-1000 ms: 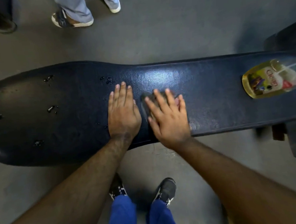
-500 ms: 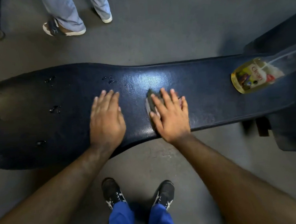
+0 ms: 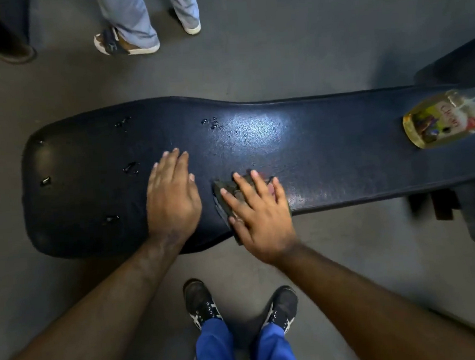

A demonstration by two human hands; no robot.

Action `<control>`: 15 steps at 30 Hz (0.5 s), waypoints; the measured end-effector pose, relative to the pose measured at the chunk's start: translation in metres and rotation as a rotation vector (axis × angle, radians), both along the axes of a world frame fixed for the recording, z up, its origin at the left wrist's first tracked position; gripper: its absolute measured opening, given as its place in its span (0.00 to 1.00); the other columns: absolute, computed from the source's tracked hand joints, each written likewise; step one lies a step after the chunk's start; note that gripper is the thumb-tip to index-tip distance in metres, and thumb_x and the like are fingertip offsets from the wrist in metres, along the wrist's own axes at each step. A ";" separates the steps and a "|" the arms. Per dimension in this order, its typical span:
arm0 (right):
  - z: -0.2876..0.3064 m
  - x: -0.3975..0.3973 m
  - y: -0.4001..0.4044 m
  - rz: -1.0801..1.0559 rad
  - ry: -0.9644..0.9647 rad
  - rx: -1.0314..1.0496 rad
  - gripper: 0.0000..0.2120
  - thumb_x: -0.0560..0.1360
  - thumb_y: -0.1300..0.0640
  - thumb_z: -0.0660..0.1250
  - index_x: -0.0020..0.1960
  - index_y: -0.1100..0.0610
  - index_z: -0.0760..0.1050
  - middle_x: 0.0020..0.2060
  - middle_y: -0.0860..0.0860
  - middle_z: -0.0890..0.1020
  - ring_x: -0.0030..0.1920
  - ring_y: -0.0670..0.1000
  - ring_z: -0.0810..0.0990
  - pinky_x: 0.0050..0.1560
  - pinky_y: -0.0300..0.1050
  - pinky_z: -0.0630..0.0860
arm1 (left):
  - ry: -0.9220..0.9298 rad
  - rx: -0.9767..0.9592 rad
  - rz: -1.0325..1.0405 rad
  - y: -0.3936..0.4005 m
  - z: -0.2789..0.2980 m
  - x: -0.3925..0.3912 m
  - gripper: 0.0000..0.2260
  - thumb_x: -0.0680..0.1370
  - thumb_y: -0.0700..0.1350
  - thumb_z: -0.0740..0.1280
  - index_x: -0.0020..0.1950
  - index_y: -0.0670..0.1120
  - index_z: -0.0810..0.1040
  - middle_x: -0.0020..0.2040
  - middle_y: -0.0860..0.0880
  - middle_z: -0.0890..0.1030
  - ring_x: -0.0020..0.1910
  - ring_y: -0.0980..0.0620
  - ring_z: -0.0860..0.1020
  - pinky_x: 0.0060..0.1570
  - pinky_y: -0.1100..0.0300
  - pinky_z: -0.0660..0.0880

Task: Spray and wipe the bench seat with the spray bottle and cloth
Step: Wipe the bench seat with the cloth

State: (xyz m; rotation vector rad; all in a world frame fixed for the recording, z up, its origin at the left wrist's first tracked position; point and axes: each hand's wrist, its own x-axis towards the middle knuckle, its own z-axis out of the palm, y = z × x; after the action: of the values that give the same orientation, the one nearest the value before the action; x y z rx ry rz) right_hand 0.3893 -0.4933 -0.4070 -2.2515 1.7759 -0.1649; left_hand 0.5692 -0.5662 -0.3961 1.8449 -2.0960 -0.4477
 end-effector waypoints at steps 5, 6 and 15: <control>-0.006 -0.035 -0.056 -0.355 0.020 0.028 0.27 0.80 0.44 0.53 0.78 0.44 0.64 0.80 0.51 0.60 0.81 0.58 0.54 0.78 0.67 0.51 | -0.196 -0.010 -0.092 0.001 -0.018 0.012 0.25 0.80 0.47 0.53 0.76 0.38 0.64 0.77 0.39 0.63 0.77 0.42 0.59 0.77 0.47 0.53; -0.005 -0.020 -0.054 -0.452 0.029 0.035 0.27 0.80 0.43 0.52 0.79 0.44 0.63 0.81 0.52 0.59 0.81 0.58 0.53 0.78 0.65 0.49 | -0.194 -0.002 -0.090 0.002 -0.018 0.011 0.25 0.80 0.47 0.52 0.76 0.37 0.64 0.77 0.39 0.63 0.77 0.42 0.59 0.77 0.47 0.53; -0.004 -0.018 -0.089 -0.373 0.095 0.068 0.29 0.81 0.40 0.48 0.80 0.45 0.57 0.81 0.54 0.57 0.81 0.60 0.51 0.78 0.68 0.48 | -0.163 0.017 -0.029 -0.014 -0.007 0.037 0.28 0.80 0.50 0.56 0.77 0.37 0.61 0.78 0.39 0.61 0.78 0.43 0.57 0.78 0.48 0.51</control>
State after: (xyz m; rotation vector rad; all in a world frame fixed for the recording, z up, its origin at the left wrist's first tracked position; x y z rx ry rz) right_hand 0.3709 -0.5826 -0.4110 -1.8911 2.2028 -0.0674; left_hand 0.6060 -0.5803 -0.4031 1.9222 -2.2329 -0.3330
